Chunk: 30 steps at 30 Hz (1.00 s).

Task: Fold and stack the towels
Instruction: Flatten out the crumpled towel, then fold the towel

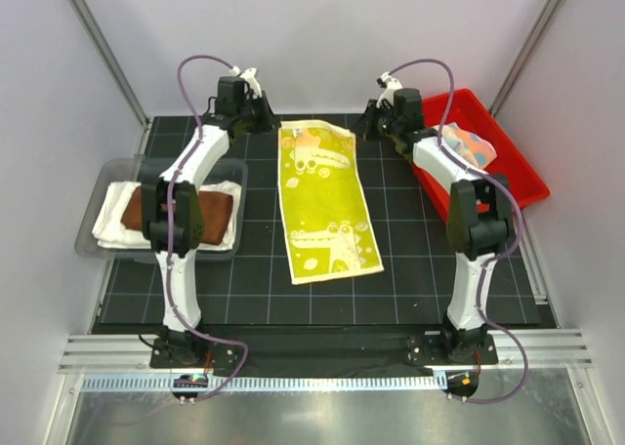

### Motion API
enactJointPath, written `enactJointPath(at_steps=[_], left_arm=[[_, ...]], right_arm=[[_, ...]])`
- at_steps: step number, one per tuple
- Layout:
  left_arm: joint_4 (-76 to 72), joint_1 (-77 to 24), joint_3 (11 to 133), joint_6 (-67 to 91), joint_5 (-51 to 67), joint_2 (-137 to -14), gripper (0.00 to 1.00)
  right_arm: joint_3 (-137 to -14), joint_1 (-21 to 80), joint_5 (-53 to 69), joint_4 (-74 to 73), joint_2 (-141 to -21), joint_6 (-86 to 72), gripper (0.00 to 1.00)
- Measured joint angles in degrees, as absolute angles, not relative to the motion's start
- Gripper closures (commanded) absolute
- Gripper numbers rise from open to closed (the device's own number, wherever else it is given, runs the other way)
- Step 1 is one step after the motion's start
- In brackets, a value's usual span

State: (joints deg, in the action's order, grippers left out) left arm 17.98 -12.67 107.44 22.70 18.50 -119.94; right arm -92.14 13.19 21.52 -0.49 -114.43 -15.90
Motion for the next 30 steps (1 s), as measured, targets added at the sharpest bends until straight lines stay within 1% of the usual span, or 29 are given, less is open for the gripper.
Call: enactJointPath(at_steps=[3,5,11,14,17,25,30], left_arm=[[16.3,-11.4,112.8,22.7,22.0,-125.1,1.00],[15.1,-10.7,114.2,22.7,23.8,-126.5,1.00],[12.0,-9.8,112.9,22.3,27.4,-126.5,1.00],[10.6,-10.0,107.6,22.0,28.8,-124.9,1.00],[10.0,-10.1,99.7,21.9,29.6,-121.7,1.00],[9.3,-11.4,80.9,20.4,30.6,-108.9,1.00],[8.8,-13.3,74.5,20.3,30.1,-101.3,1.00]], right_arm=[[-95.6,12.5,23.8,2.8,-120.2,-14.4,0.99],[-97.7,12.0,25.3,4.4,-122.3,-13.2,0.99],[-98.8,10.3,28.2,7.2,-122.0,-9.0,0.99],[-96.4,9.6,29.8,7.2,-120.0,-6.6,0.99],[-91.6,9.1,30.9,5.9,-116.4,-4.2,0.99],[-79.2,9.5,32.8,2.5,-107.4,-1.5,0.99],[-69.1,9.5,32.6,1.8,-98.8,-1.9,0.99]])
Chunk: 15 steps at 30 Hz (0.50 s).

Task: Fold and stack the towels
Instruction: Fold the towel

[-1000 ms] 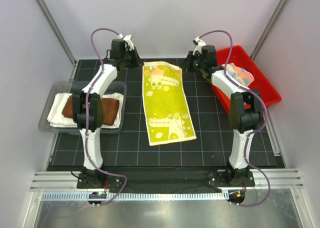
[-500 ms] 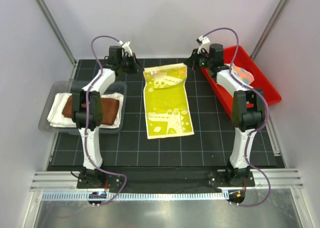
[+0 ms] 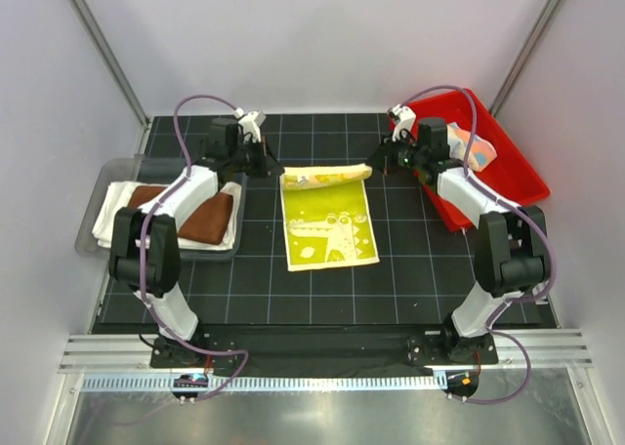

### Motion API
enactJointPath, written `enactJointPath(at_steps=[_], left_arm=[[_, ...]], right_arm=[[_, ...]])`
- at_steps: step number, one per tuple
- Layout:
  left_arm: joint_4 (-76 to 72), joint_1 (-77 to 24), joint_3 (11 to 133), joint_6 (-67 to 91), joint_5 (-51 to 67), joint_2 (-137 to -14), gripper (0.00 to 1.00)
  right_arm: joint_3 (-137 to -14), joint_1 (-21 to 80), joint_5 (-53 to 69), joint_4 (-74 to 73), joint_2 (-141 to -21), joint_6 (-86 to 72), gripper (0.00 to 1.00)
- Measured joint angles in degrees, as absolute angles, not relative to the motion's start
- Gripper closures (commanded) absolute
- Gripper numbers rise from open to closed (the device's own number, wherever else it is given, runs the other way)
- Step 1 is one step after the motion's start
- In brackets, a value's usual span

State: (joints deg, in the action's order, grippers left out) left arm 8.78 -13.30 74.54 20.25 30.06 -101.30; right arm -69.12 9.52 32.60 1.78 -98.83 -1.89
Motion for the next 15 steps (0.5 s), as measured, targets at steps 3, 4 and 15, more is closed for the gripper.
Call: enactJointPath(at_steps=[3,4,15], left_arm=[[8.9,-15.2,72.1,20.3,29.1,-98.1,1.00],[9.1,-15.8,71.4,20.3,28.6,-97.4,1.00],[10.2,-20.6,58.7,20.8,20.7,-89.8,1.00]], right_arm=[[-66.1,9.5,32.6,1.7,-95.6,-2.3,0.99],[-65.3,9.5,32.7,1.9,-95.0,-2.7,0.99],[-53.0,9.8,32.2,3.7,-90.2,-10.6,0.99]])
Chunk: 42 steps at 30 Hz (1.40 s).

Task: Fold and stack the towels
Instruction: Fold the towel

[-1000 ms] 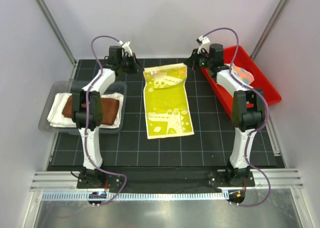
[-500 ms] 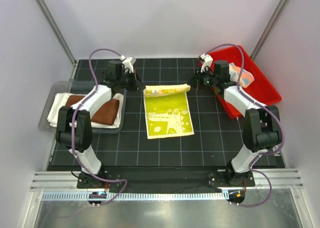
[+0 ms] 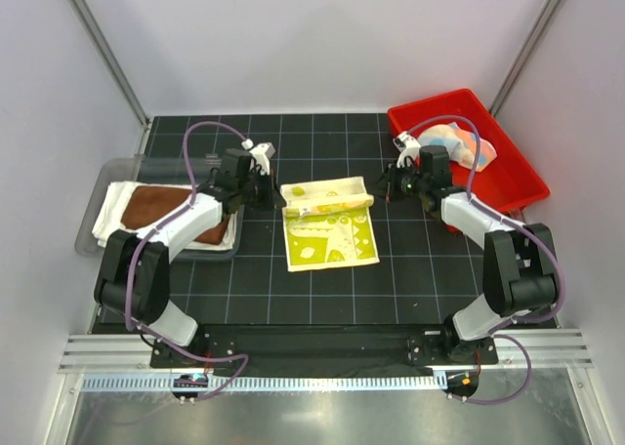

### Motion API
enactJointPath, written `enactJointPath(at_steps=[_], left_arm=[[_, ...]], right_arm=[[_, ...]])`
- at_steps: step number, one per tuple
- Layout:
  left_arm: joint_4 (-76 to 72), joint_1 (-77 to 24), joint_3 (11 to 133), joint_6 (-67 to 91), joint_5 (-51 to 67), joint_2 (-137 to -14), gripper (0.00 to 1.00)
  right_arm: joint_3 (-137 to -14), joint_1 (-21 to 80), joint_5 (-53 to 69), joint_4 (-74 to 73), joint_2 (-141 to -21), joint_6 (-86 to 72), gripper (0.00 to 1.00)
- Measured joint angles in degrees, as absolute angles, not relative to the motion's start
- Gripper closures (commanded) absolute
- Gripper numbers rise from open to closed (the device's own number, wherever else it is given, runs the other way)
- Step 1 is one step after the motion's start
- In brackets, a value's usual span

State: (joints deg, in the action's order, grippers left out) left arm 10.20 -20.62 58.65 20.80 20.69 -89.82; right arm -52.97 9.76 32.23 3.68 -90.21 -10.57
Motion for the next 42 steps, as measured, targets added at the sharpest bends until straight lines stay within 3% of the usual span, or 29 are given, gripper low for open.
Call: enactJointPath(at_steps=[19,42], left_arm=[[10.5,-26.5,49.8,24.9,15.5,-83.2,1.00],[12.6,-29.6,47.9,25.5,9.8,-78.8,1.00]], right_arm=[[-39.6,11.9,30.1,5.7,-80.4,-16.7,0.99],[-37.6,13.8,27.4,4.3,-75.5,-18.3,0.99]])
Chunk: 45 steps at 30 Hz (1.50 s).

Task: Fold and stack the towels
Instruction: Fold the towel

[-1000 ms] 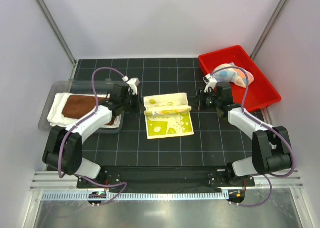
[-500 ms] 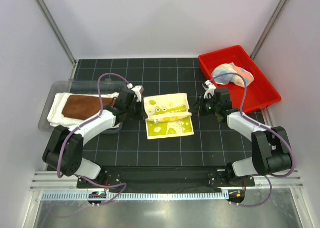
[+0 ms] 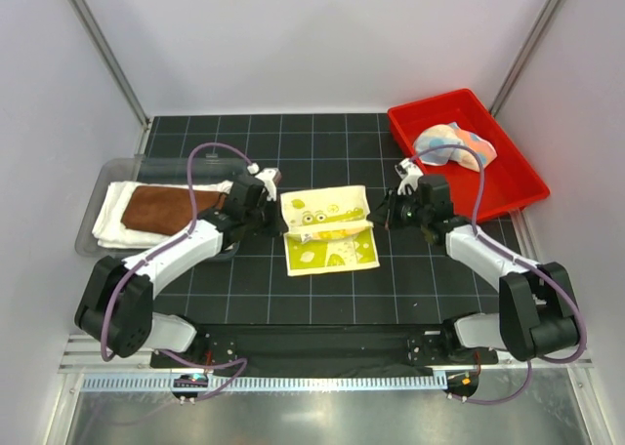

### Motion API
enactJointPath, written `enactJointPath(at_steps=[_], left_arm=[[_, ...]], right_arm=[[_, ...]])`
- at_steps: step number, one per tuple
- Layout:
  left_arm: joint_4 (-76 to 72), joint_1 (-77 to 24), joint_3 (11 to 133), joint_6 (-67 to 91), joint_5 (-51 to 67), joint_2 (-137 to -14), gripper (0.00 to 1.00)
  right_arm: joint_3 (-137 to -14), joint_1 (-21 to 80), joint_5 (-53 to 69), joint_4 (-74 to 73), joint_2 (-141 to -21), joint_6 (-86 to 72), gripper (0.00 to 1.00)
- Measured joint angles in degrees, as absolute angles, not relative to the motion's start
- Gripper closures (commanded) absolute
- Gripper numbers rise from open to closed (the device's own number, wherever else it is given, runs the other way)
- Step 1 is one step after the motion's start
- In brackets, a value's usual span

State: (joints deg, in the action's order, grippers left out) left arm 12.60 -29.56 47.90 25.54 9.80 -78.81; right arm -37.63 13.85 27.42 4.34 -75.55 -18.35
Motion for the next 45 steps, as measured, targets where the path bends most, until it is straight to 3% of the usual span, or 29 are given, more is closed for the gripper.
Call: enactJointPath(at_steps=[16,27,45], left_arm=[[12.7,-33.7,43.6,26.9,6.6,-78.0,1.00],[16.5,-34.0,48.8,26.6,4.9,-72.7,1.00],[16.9,-40.7,40.9,28.3,2.0,-71.4,1.00]], right_arm=[[-33.3,16.5,21.3,0.8,-73.2,-18.3,0.99],[-41.1,16.7,19.5,-7.4,-67.7,-18.2,0.99],[-31.2,19.4,18.5,-7.6,-66.3,-20.4,0.96]])
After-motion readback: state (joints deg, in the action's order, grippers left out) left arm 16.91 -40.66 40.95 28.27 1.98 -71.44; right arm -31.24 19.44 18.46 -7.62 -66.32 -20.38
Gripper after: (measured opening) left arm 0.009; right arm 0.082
